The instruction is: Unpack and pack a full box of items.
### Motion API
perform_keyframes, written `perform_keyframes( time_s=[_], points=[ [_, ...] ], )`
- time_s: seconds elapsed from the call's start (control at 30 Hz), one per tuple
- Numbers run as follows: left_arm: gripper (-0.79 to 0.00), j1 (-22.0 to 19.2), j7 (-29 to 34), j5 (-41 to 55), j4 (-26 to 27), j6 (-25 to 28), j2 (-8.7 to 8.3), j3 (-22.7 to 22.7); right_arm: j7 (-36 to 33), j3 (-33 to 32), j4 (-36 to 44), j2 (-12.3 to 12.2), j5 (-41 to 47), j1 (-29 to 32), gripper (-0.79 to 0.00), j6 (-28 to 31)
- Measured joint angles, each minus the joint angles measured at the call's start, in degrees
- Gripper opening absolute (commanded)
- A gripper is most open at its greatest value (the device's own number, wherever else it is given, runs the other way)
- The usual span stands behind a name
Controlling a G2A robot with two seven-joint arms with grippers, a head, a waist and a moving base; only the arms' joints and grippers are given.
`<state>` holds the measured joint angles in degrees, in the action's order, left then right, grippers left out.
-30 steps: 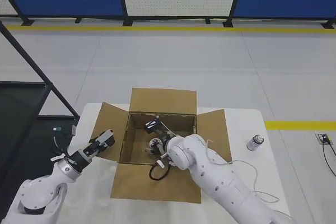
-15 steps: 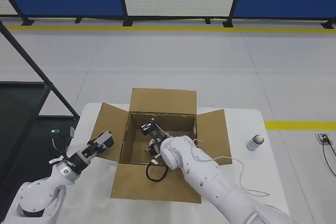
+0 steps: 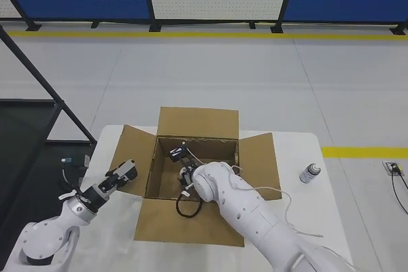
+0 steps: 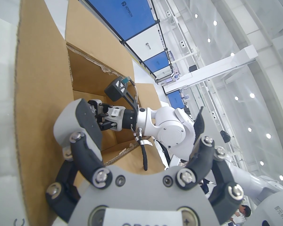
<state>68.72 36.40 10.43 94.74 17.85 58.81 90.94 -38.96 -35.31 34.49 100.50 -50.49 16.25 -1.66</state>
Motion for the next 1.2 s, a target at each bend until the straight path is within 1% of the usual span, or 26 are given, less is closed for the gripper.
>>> perform_keyframes(
  time_s=[0.17,0.23,0.37,0.47,0.57,0.6,0.67,0.77,0.87,1.0,1.1,1.2],
  points=[
    [0.0,-0.4,0.07,-0.11,0.06,-0.14,0.01,-0.4,0.79,-2.42,2.7,-0.88,-0.03,-0.24,-0.785,1.19],
    [0.0,-0.61,0.15,-0.13,0.03,-0.25,0.02,-0.61,0.82,-3.96,5.54,-1.77,-0.71,0.24,-0.785,1.13],
    [0.0,-1.03,0.26,-0.22,-0.21,-0.25,0.05,-1.09,-1.51,-7.55,13.95,-4.28,-4.13,2.82,-0.785,0.11],
    [0.0,-1.44,0.43,-0.37,-0.57,-0.37,0.08,-1.58,-3.94,-11.64,23.93,-6.89,-8.31,7.15,-0.785,-1.14],
    [0.0,-1.83,0.55,-0.51,-0.78,-0.47,0.11,-2.0,-7.02,-17.0,36.95,-9.67,-13.0,13.8,-0.785,-1.53],
    [0.0,-2.01,0.64,-0.57,-0.81,-0.55,0.12,-2.19,-8.05,-19.28,42.48,-10.66,-14.75,16.86,-0.785,-1.35],
    [0.0,-2.4,0.78,-0.78,-0.83,-0.85,0.14,-2.59,-9.04,-22.99,51.59,-12.06,-17.77,22.14,-0.785,-1.2],
    [0.0,-3.07,1.0,-1.23,-0.77,-1.26,0.19,-3.36,-8.35,-27.45,62.33,-13.3,-21.81,28.48,-0.785,-2.85],
    [0.0,-3.63,1.14,-1.62,-0.8,-1.52,0.25,-4.12,-6.81,-31.43,70.17,-14.05,-24.77,33.27,-0.785,-4.88],
    [0.0,-4.34,1.34,-1.74,-1.23,-1.87,0.33,-5.01,-5.4,-37.37,78.38,-14.89,-26.48,38.89,-0.785,-6.66],
    [0.0,-5.09,1.56,-1.79,-1.73,-2.12,0.41,-5.76,-5.47,-43.02,82.75,-15.46,-25.99,42.83,-0.785,-7.62],
    [0.0,-5.92,1.72,-1.84,-2.08,-2.3,0.5,-6.5,-6.22,-48.42,85.78,-15.96,-24.53,46.19,-0.785,-7.33]
  ],
)
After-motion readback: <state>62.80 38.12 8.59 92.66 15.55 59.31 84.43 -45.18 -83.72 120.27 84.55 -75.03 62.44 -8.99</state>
